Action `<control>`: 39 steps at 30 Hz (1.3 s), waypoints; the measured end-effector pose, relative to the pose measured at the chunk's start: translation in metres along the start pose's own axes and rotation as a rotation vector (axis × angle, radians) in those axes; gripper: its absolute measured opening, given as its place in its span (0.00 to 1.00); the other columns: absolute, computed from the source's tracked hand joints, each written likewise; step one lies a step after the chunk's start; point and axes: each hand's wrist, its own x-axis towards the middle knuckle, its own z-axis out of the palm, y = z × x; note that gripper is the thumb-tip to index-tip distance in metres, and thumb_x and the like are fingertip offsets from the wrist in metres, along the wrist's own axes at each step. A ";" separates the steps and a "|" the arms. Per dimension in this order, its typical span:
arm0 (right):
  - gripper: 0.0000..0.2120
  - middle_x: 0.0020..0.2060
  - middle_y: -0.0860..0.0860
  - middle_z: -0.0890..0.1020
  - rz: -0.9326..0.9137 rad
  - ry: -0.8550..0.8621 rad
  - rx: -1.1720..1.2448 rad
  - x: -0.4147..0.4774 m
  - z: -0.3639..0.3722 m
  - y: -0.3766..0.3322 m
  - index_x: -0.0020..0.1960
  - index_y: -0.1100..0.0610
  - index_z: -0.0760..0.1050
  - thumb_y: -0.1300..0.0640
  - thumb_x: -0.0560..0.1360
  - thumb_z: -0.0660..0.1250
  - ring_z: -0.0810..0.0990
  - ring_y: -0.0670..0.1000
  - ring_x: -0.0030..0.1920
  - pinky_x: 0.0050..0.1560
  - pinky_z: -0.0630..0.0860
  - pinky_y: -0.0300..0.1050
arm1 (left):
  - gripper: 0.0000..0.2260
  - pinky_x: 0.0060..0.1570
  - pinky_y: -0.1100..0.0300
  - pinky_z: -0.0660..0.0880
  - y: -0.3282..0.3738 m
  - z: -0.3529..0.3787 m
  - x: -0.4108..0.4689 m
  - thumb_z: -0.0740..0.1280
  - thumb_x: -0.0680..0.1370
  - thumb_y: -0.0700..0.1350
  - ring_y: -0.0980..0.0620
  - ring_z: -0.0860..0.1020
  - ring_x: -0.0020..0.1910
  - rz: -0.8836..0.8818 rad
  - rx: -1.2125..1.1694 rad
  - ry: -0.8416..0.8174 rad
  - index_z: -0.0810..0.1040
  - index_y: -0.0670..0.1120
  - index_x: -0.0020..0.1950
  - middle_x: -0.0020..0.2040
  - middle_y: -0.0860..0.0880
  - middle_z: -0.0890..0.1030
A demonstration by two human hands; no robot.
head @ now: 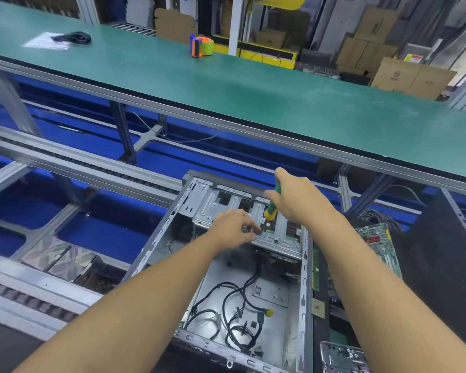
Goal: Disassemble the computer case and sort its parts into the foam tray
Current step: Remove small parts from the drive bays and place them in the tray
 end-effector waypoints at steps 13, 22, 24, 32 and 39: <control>0.22 0.49 0.49 0.76 0.047 -0.201 -0.014 -0.001 -0.021 -0.012 0.65 0.53 0.67 0.38 0.80 0.59 0.78 0.57 0.48 0.42 0.74 0.53 | 0.08 0.47 0.60 0.71 0.004 -0.005 0.009 0.73 0.74 0.50 0.55 0.76 0.46 -0.020 -0.021 -0.031 0.85 0.55 0.53 0.47 0.53 0.80; 0.05 0.53 0.52 0.70 -0.026 -0.274 -0.042 -0.001 -0.030 -0.013 0.57 0.51 0.69 0.57 0.82 0.58 0.74 0.52 0.40 0.38 0.70 0.48 | 0.08 0.47 0.60 0.70 0.006 -0.005 0.007 0.73 0.75 0.50 0.56 0.75 0.46 -0.022 -0.029 -0.026 0.85 0.55 0.54 0.48 0.53 0.80; 0.05 0.53 0.51 0.67 -0.014 -0.332 -0.010 -0.003 -0.031 -0.013 0.55 0.49 0.70 0.56 0.81 0.58 0.74 0.51 0.39 0.38 0.70 0.46 | 0.08 0.48 0.60 0.70 0.005 -0.005 0.007 0.73 0.75 0.50 0.56 0.75 0.46 -0.022 -0.028 -0.021 0.85 0.55 0.54 0.47 0.54 0.80; 0.28 0.37 0.51 0.71 0.185 0.019 -0.170 -0.003 -0.006 -0.016 0.69 0.60 0.64 0.38 0.84 0.49 0.71 0.53 0.34 0.29 0.60 0.48 | 0.09 0.53 0.58 0.75 0.006 -0.006 0.012 0.73 0.74 0.50 0.55 0.76 0.46 -0.054 -0.011 -0.060 0.85 0.55 0.54 0.47 0.54 0.79; 0.04 0.54 0.52 0.68 -0.069 -0.239 0.041 -0.005 -0.021 -0.006 0.55 0.49 0.69 0.55 0.81 0.61 0.75 0.53 0.39 0.40 0.73 0.49 | 0.08 0.46 0.61 0.72 0.007 -0.007 0.015 0.74 0.72 0.50 0.55 0.77 0.44 -0.078 -0.020 -0.067 0.86 0.55 0.50 0.45 0.54 0.81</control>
